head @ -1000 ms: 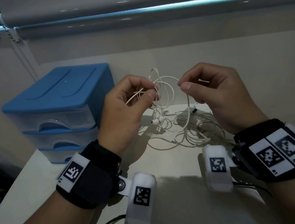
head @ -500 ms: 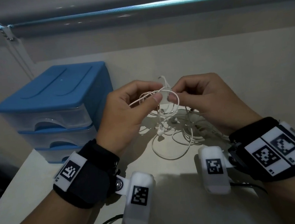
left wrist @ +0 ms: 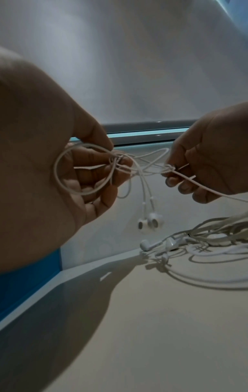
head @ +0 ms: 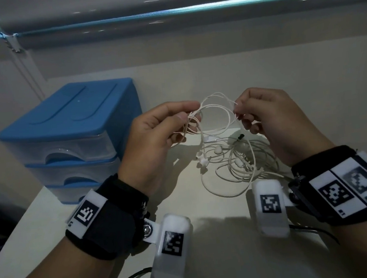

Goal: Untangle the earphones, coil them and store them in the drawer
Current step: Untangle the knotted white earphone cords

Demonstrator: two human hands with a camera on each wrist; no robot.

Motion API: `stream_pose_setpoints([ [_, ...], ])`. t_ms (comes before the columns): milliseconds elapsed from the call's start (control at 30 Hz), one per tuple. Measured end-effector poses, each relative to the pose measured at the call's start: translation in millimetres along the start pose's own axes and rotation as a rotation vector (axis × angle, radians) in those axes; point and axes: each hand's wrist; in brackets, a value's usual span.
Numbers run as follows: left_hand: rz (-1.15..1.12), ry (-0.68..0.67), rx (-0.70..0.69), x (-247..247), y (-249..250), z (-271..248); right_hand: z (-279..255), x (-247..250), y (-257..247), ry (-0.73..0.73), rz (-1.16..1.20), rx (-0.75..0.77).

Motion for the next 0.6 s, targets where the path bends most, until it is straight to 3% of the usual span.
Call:
stream_pose_setpoints([
  [133, 0.002, -0.013, 0.005, 0, 0, 0, -1, 2, -6, 0.059, 0.122, 0.181],
  [267, -0.034, -0.017, 0.037, 0, -1, 0, -11, 4, -16, -0.125, 0.171, 0.337],
  [400, -0.042, -0.019, 0.032, -1, 0, -1, -18, 0, -17, -0.338, -0.048, 0.272],
  [600, -0.034, -0.038, 0.005, -1, -2, -1, -16, -2, -13, -0.293, -0.118, 0.195],
])
Point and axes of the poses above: each hand's wrist, its own z-axis towards the middle knuckle, its own x-axis out of the back of the hand, y = z × x, and after that the axes turned 15 degrees about y, right-handed
